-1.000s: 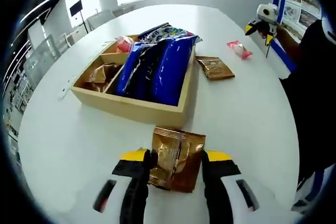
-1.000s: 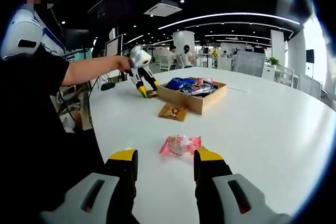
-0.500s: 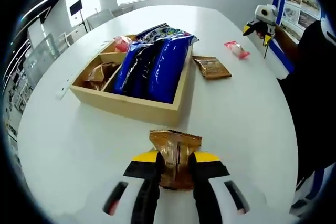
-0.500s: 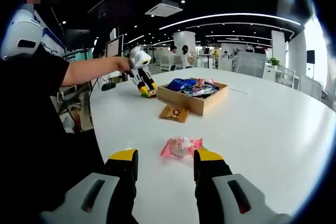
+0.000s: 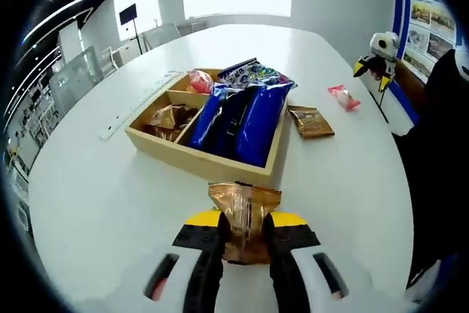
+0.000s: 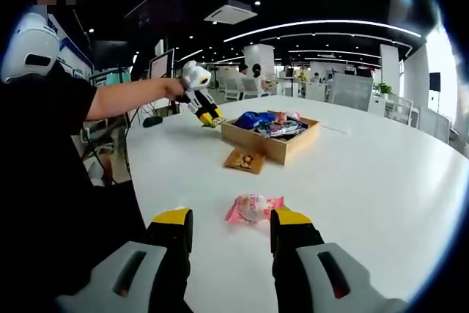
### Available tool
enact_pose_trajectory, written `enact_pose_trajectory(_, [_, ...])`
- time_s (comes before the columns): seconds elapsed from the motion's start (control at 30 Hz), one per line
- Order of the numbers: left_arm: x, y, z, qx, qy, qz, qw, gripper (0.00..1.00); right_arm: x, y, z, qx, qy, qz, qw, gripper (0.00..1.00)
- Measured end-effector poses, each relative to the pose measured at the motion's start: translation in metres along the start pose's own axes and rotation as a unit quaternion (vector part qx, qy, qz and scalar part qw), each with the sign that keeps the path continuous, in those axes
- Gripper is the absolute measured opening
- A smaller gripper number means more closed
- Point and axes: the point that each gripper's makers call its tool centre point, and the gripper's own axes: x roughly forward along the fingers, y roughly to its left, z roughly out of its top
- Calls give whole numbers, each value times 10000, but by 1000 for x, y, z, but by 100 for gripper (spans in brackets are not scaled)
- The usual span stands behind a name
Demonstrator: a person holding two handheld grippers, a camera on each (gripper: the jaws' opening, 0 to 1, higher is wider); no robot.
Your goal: Pick up the scattered marshmallows, QQ candies, Oreo cookies, and mixed nuts on the table and sort them into separate containers
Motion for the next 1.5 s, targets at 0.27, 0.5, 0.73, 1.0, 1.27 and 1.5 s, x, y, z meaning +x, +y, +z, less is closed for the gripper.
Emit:
enact_pose_trajectory(0.27, [-1,1,9,37,-83,130,9999,27,-1,0,-2,17,0,-3,10000,39])
enact_pose_trajectory(0.5, [-6,11,21,3,-244,355,9991,27,-1,1,-4,31,-7,15,10000,39])
enact_pose_trajectory(0.73, [-9,12,37,-209,-543,517,9970,27,-1,-2,-5,54,-22,3,10000,39])
enact_pose_trajectory(1.0, [-10,11,48,-376,-762,583,9947,27,0,0,-6,58,-28,38,10000,39])
enact_pose_trajectory(1.27, [-9,11,64,-424,-917,656,9927,27,1,1,-6,64,-26,61,10000,39])
enact_pose_trajectory(1.5, [-1,10,76,-435,-980,673,9920,27,-1,-1,-8,94,-35,36,9999,39])
